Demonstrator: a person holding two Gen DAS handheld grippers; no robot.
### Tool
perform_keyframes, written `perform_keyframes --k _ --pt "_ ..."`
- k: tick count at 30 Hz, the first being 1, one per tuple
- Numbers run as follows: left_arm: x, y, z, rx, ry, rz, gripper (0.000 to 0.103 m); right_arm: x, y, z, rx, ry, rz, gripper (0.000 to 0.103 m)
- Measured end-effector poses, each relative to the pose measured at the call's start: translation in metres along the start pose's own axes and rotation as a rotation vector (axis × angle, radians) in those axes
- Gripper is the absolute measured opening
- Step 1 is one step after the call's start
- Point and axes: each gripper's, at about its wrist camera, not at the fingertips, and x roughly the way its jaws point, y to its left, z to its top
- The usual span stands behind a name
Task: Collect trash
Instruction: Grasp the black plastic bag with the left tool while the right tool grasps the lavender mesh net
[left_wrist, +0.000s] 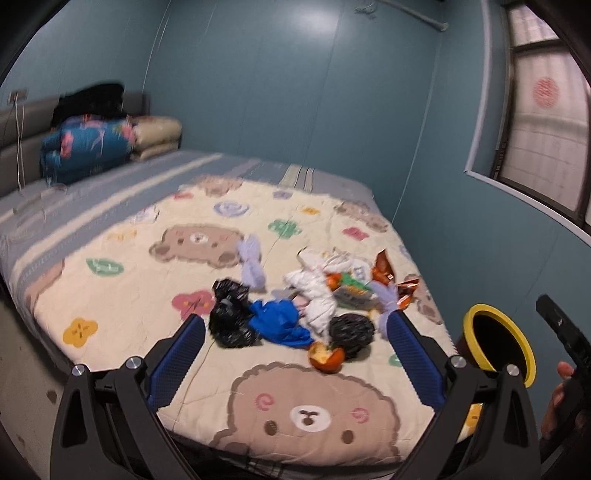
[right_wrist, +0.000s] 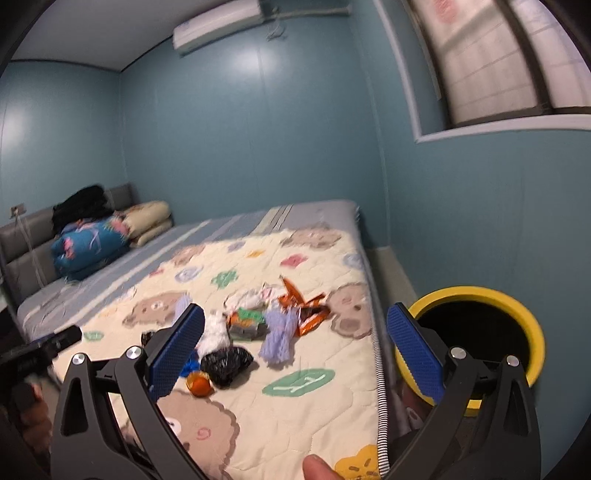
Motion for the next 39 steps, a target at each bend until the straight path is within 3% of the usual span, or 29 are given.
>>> perform_keyframes --k 6,10,16,23,28,34,39 --pt "0.044 0.043 -0.003 -0.034 0.134 0.017 0.095 0.055 -0.005 -0.015 -0.006 0.157 0.085 0.095" --pt "0.066 0.058 -0.007 -0.009 0.187 0.046 0.095 0.095 -0.006 -0.024 0.017 0.255 0.08 0.095" --pt "0.1 0.078 -0.005 -0.004 0.251 0.054 0.095 0.148 0.001 -0.036 -0.057 0.323 0.019 0.095" --pt "0.142 0.091 0.015 -0.002 0.267 0.102 0.095 0.196 0.008 -0.035 -0.05 0.359 0.105 0.095" --pt "0.172 0.102 0.024 -0.052 0.306 0.103 0.095 0.227 0.016 -0.035 -0.072 0.406 0.074 0.095" --pt "0.199 0.108 0.02 -0.043 0.356 0.12 0.095 0.266 0.023 -0.044 -0.1 0.499 0.051 0.095" --pt "0.216 0.111 0.014 -0.063 0.391 0.095 0.094 0.292 0.019 -0.053 -0.044 0.572 0.067 0.092"
